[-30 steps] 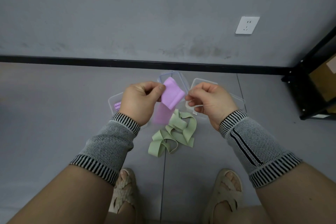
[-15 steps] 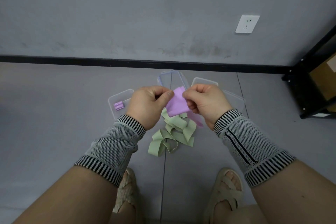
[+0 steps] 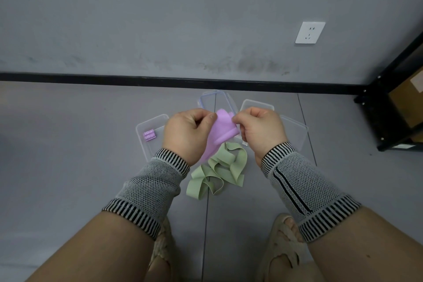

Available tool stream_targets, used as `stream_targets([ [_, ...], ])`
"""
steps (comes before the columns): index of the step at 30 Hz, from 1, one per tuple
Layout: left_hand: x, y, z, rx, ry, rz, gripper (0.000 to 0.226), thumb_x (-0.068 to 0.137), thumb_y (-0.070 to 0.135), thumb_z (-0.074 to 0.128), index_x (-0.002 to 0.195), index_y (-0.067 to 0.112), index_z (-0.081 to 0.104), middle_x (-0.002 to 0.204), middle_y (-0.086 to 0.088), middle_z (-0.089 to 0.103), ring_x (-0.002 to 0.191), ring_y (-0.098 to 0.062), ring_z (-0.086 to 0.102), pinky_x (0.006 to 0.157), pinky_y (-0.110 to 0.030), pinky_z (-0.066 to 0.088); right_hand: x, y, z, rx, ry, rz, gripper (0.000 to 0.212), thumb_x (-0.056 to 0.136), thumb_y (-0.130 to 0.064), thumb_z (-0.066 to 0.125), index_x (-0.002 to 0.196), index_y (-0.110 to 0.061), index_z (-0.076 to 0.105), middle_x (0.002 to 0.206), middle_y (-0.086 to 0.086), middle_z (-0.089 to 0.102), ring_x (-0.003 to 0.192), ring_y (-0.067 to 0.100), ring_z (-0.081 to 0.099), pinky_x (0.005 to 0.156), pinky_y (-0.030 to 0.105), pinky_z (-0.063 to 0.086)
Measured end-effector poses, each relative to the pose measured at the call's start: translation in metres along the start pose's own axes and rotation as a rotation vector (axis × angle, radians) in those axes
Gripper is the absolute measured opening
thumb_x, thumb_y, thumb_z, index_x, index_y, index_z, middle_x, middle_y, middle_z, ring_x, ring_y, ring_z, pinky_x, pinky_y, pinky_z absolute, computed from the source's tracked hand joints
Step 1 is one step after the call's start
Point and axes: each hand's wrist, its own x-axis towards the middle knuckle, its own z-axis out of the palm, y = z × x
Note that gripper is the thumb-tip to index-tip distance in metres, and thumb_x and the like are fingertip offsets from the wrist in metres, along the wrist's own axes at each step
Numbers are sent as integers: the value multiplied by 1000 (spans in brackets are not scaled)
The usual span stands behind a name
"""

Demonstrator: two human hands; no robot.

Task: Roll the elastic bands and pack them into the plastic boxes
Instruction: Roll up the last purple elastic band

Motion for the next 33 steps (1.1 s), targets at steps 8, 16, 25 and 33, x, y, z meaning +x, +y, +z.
stream_targets([
  [8,1,-1,-1,-4,-12,7,21,91,26,57,75,20,69,67,-1,66,65,-18,60,59,-25,46,2,2,-1,-51,20,18,28,75,-11,63,49,-15,54,38,-12,41,51,16,38,56,31,35],
  [16,13,-12,-16,-119,131,-120,30,91,25,57,61,25,62,62,5,65,58,-12,57,58,-24,46,10,-1,-22,37,44,52,34,75,-11,66,43,-18,56,43,-6,41,51,16,36,58,33,33],
  [25,13,-8,-15,-451,103,-193,14,89,16,60,79,19,69,73,5,69,69,-5,64,58,-14,45,-4,-3,-15,-504,-72,-45,41,77,-31,70,49,-16,45,48,-4,47,48,14,41,54,25,37],
  [33,9,-3,-16,-284,-176,-2,21,93,17,54,75,26,61,75,8,58,67,-1,51,65,-16,43,-5,-9,-12,-419,-110,-223,37,90,-16,58,125,-27,57,122,-15,55,112,3,48,91,20,36],
])
